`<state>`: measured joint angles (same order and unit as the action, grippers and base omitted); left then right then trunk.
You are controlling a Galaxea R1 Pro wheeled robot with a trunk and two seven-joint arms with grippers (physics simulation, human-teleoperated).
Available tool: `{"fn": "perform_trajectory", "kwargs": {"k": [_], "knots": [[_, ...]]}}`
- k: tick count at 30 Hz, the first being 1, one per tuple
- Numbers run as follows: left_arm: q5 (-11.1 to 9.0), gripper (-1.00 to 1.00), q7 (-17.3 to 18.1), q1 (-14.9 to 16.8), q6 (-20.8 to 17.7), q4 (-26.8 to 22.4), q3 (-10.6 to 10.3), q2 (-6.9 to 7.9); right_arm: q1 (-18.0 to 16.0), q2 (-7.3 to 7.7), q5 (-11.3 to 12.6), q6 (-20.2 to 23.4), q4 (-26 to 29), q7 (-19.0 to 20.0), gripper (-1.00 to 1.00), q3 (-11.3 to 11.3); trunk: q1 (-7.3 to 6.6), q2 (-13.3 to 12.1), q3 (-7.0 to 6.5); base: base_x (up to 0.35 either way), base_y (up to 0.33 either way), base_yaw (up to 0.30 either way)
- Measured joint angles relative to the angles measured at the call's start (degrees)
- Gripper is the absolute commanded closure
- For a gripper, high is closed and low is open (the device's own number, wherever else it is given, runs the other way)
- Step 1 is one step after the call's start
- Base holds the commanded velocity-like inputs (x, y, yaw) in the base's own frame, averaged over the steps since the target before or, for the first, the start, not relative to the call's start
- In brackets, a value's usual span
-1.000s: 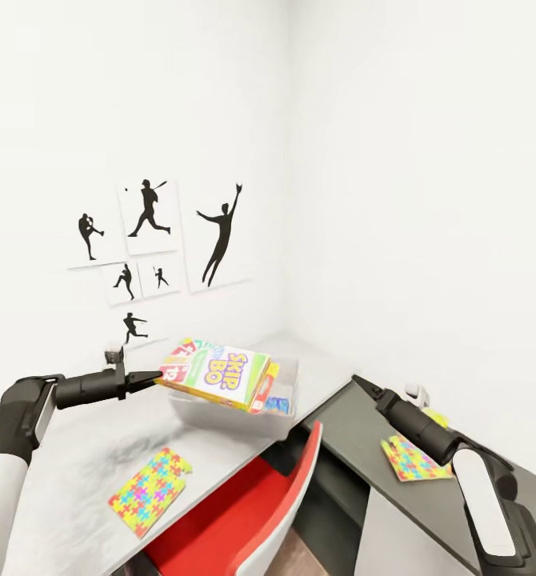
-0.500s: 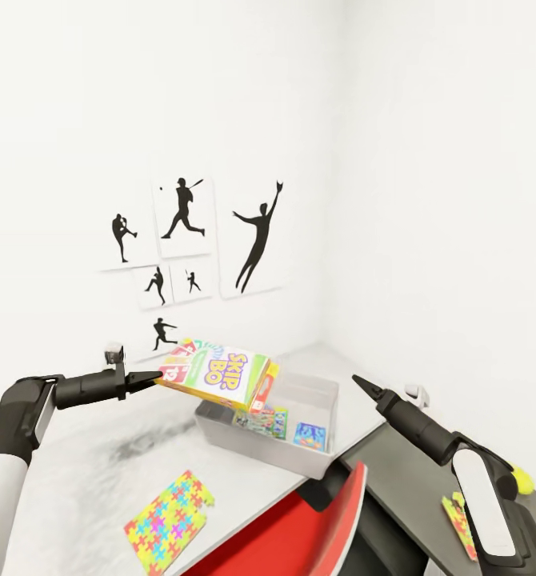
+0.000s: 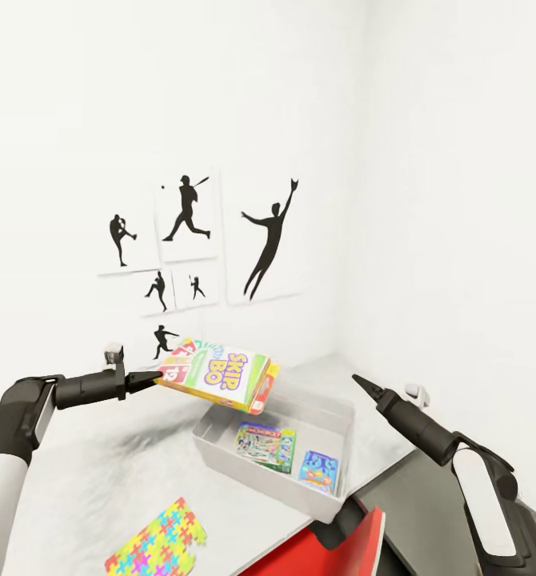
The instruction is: Put all the toys in the child's room - the three board games (two on the bed and one on the table), the two jigsaw puzzles on the table, and the tennis ball on the table - inside the toy box on the table in the child's room.
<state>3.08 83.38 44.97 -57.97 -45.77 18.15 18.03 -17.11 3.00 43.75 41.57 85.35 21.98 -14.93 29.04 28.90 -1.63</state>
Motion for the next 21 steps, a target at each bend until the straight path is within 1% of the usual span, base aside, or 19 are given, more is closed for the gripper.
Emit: {"fn": "perform_trajectory", "kwargs": {"k": [6, 21], "knots": [[-0.1, 1.00, 0.0, -0.1, 0.0, 0.0, 0.0, 0.01, 0.0, 0.05, 0.0, 0.0, 0.0, 0.0, -1.00, 0.0, 0.02, 0.0, 0.00, 0.069, -0.032, 0.002], [-0.2, 1.00, 0.4, -0.1, 0.1, 0.0, 0.0, -0.04, 0.0, 0.00, 0.0, 0.0, 0.0, 0.0, -1.00, 0.0, 0.02, 0.0, 0.00, 0.004, -0.002, 0.000]]}}
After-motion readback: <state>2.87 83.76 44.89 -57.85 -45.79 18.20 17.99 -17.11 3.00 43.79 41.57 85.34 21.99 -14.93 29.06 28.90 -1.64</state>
